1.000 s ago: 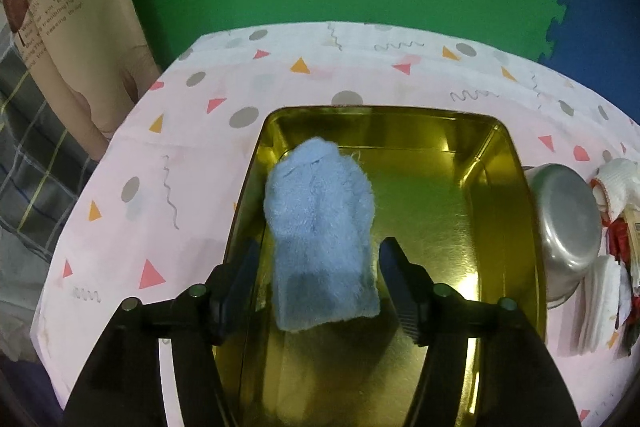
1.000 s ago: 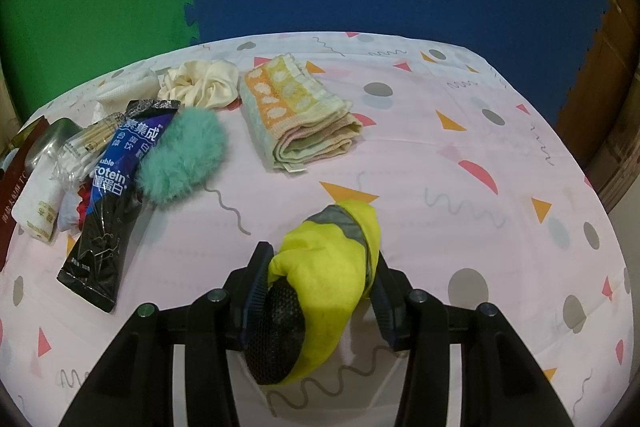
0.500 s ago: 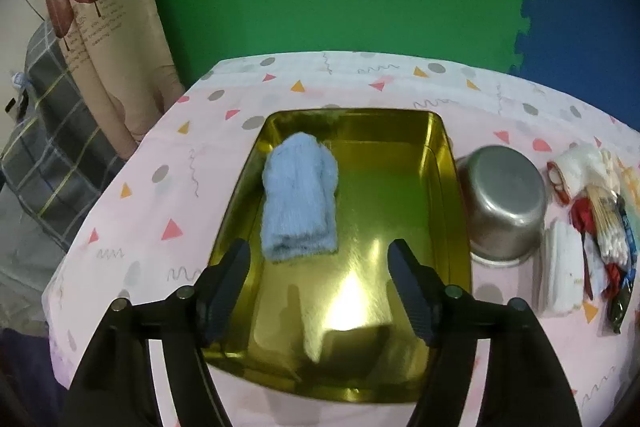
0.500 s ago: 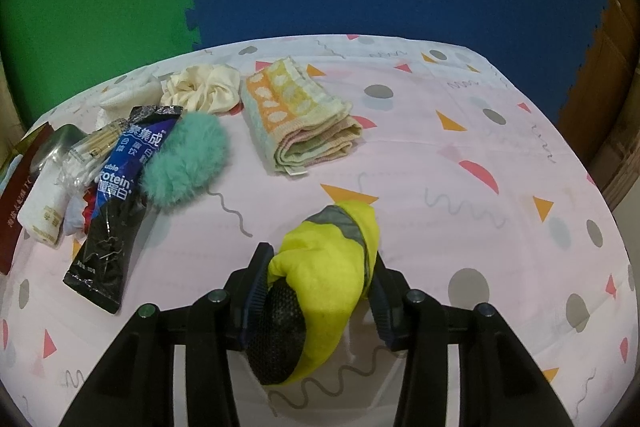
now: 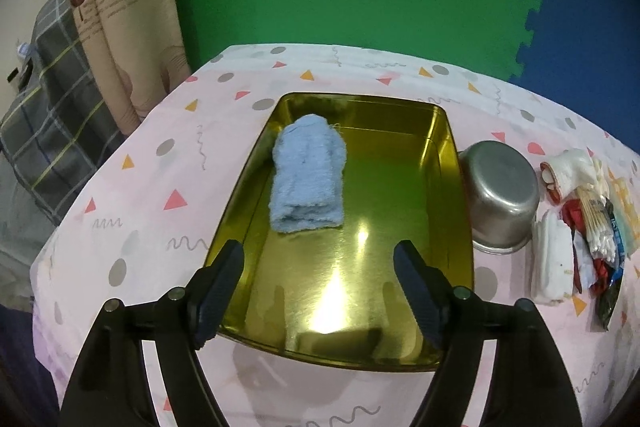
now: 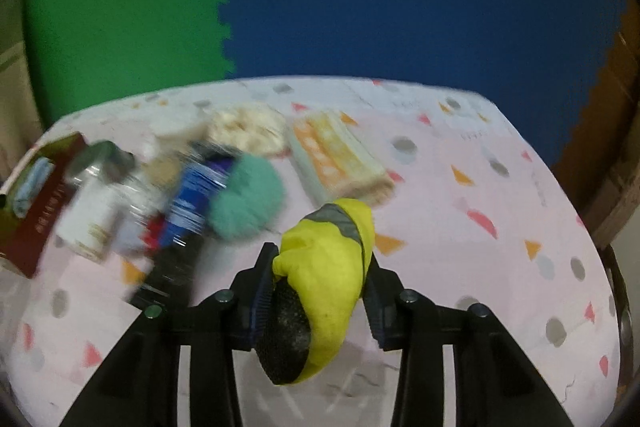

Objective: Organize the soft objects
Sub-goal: 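Carry the yellow padded object into the tin box and open the right tool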

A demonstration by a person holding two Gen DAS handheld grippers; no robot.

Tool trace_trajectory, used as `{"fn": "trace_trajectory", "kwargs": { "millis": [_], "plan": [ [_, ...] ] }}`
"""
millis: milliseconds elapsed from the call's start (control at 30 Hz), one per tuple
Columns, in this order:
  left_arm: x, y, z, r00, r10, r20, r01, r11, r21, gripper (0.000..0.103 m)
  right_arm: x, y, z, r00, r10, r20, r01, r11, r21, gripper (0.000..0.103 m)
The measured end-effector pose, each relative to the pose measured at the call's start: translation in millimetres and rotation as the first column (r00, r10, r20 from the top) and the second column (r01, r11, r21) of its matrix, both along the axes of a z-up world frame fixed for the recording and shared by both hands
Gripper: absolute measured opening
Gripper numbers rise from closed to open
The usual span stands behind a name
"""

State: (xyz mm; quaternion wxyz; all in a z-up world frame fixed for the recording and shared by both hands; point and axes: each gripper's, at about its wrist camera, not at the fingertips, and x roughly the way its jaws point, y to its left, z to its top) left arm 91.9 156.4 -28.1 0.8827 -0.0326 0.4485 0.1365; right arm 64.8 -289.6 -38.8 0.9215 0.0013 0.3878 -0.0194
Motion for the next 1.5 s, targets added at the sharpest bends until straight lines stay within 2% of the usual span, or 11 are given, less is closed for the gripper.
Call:
{"fn": "trace_trajectory", "kwargs": {
  "millis": [133,300,433,600,800,967,1133,1500],
  "plan": [
    [-2.6,12.8,1.1,0.999,0.051,0.004,-0.051,0.999,-0.014,0.082,2.5,40.0,19.4,0.993,0.117,0.023,-0.117,0.993,0.024,0.04],
    [-8.2,31.0,10.2,0.994,0.107,0.035,-0.106,0.994,-0.014,0.086,6.8,111.0,28.8,0.957,0.29,0.027,-0.291,0.956,0.046,0.04],
    [-9.2,47.1,12.4,0.99,0.14,0.031,-0.139,0.989,-0.042,0.09,9.9,170.7,27.2,0.907,0.421,0.02,-0.421,0.901,0.106,0.04],
    [-11.8,68.9,13.1,0.978,0.206,0.032,-0.204,0.977,-0.062,0.092,12.4,240.9,28.9,0.838,0.545,0.024,-0.545,0.833,0.095,0.04],
    [-13.6,86.5,12.8,0.97,0.241,0.031,-0.237,0.968,-0.087,0.093,19.6,301.3,26.2,0.768,0.64,0.0,-0.637,0.765,0.098,0.04],
    [-14.9,94.6,13.3,0.966,0.256,0.04,-0.252,0.963,-0.097,0.093,32.8,332.1,14.1,0.749,0.661,-0.033,-0.655,0.747,0.115,0.04],
    [-15.3,99.0,12.9,0.963,0.265,0.04,-0.259,0.959,-0.117,0.093,42.8,344.4,2.0,0.74,0.67,-0.061,-0.663,0.741,0.105,0.042],
    [-14.9,98.0,12.1,0.964,0.261,0.04,-0.254,0.958,-0.132,0.093,46.6,352.4,-3.6,0.748,0.659,-0.076,-0.653,0.752,0.091,0.053]
  ]
}}
